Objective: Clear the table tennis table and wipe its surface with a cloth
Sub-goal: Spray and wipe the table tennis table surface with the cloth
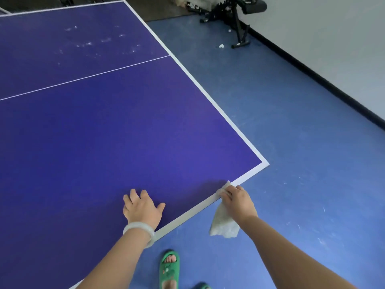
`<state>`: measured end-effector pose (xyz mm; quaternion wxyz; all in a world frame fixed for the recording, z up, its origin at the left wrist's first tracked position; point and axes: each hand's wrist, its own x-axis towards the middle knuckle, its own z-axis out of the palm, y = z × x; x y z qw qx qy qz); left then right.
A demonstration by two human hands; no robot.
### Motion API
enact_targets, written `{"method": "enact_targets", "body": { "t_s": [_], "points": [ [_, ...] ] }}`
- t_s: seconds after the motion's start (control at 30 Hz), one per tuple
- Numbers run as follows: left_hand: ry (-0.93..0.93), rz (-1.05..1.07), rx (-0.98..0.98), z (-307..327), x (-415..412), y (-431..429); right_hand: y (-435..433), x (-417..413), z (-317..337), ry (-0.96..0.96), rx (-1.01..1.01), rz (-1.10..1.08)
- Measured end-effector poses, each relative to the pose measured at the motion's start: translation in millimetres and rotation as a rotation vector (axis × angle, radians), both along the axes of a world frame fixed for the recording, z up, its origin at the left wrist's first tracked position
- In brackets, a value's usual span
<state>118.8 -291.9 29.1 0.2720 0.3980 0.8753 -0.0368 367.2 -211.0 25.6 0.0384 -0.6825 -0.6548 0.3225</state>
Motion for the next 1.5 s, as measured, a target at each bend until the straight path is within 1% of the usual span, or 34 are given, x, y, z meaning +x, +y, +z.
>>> {"method": "enact_targets", "body": {
  "t_s": [0.07,0.17,0.27,0.4,0.53,0.63,0.73,0.83,1.0,1.2,1.43,1.5],
  "points": [
    [-0.077,-0.131,0.08,7,18,16,4,18,3,0.011,-0.005,-0.036],
    [-0.214,-0.276,0.119,21,61,43,15,55,9,0.039,-0.003,-0.09],
    [-0.223,-0.381,0.132,30,115,72,32,94,14,0.083,-0.012,-0.129],
    [-0.242,-0.405,0.158,38,201,117,65,159,21,0.106,0.009,-0.112],
    [-0.269,-0.401,0.169,46,291,156,107,243,33,0.056,0.006,-0.056],
    [-0.232,-0.437,0.161,48,344,185,136,299,42,0.035,0.025,-0.045],
    [-0.178,-0.474,0.143,58,376,213,167,335,45,0.029,0.032,-0.022],
    [-0.159,-0.472,0.157,65,387,241,200,349,47,0.036,0.038,0.016],
    [-0.155,-0.396,0.153,53,379,303,272,344,50,0.032,0.063,0.123],
    [-0.207,-0.237,0.145,30,355,396,385,322,60,-0.048,0.054,0.27],
    [-0.174,-0.165,0.156,41,317,497,511,280,67,-0.145,0.081,0.45],
    [-0.166,-0.119,0.159,46,303,517,539,266,67,-0.135,0.084,0.477]
  ]
}}
